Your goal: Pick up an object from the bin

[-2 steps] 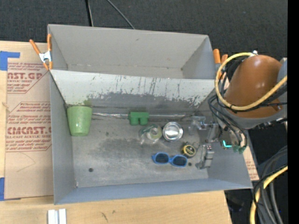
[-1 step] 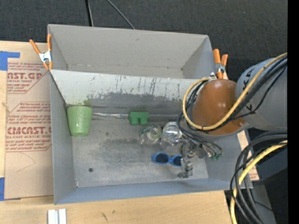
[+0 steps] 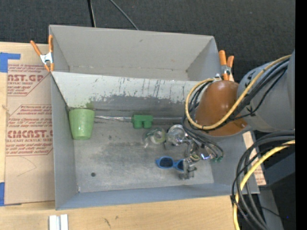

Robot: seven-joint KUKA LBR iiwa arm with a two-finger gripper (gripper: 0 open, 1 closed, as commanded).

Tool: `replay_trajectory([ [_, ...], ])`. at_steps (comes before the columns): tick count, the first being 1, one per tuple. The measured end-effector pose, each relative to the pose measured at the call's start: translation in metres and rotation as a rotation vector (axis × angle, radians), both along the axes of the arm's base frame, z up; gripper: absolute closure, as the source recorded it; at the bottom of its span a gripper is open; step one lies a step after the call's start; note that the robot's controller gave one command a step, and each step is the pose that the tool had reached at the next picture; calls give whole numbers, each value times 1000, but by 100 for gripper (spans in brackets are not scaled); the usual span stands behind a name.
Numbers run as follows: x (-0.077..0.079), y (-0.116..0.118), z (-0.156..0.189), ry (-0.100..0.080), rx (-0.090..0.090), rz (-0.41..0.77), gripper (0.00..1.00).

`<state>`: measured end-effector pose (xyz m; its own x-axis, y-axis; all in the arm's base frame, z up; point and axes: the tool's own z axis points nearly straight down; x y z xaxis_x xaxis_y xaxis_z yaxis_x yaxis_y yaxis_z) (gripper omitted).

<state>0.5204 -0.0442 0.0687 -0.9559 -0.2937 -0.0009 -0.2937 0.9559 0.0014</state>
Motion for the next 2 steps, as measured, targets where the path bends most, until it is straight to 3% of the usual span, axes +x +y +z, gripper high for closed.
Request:
replay_trajectory([
  [1, 0, 0, 1, 0, -1, 1, 100],
  [2, 28, -18, 164, -12, -3, 26, 100],
])
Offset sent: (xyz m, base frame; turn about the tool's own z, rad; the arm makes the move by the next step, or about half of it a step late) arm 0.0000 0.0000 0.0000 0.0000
